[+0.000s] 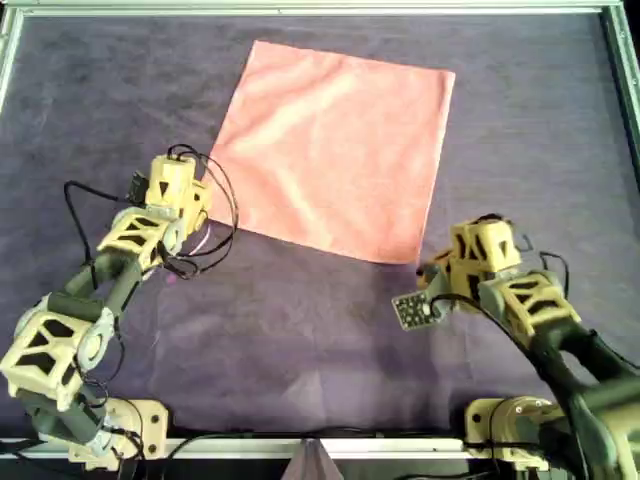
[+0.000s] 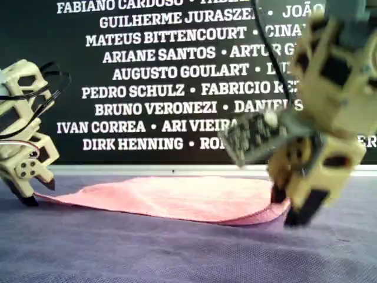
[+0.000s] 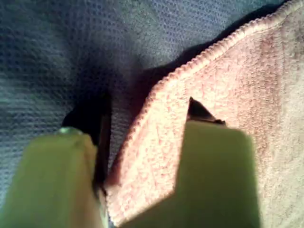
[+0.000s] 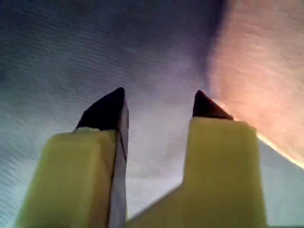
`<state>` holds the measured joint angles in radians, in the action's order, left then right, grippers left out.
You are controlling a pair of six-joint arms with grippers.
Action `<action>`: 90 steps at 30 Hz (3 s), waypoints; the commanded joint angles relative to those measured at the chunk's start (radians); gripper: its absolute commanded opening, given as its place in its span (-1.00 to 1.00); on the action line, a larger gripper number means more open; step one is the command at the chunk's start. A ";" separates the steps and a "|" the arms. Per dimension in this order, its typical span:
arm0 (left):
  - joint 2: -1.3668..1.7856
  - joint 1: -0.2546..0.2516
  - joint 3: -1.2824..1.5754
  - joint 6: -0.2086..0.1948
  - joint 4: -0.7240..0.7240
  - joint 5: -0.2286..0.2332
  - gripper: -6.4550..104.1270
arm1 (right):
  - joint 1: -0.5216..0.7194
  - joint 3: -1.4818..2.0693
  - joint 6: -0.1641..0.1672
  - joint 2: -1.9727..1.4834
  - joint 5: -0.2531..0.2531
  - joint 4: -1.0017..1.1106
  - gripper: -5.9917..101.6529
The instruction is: Fold a cloth
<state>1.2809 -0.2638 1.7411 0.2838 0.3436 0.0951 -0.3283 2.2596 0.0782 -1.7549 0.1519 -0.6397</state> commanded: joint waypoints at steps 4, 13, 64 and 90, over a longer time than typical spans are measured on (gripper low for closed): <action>0.008 0.005 -0.048 0.000 -0.017 -0.012 0.17 | -0.006 -0.224 -0.003 0.175 0.009 0.003 0.17; 0.008 0.005 -0.048 0.011 -0.015 -0.012 0.17 | -0.006 -0.299 -0.005 0.183 0.009 -0.018 0.17; 0.025 -0.071 -0.048 0.008 -0.017 -0.017 -0.56 | -0.060 -0.485 -0.005 0.405 0.009 0.002 -0.59; 0.098 -0.150 -0.020 0.014 -0.003 0.003 -0.90 | -0.055 -0.472 -0.006 0.380 0.008 -0.002 -0.86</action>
<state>1.2901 -0.3912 1.7411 0.2930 0.3405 0.0936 -0.3835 1.8515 0.0782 -1.3422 0.1519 -0.6397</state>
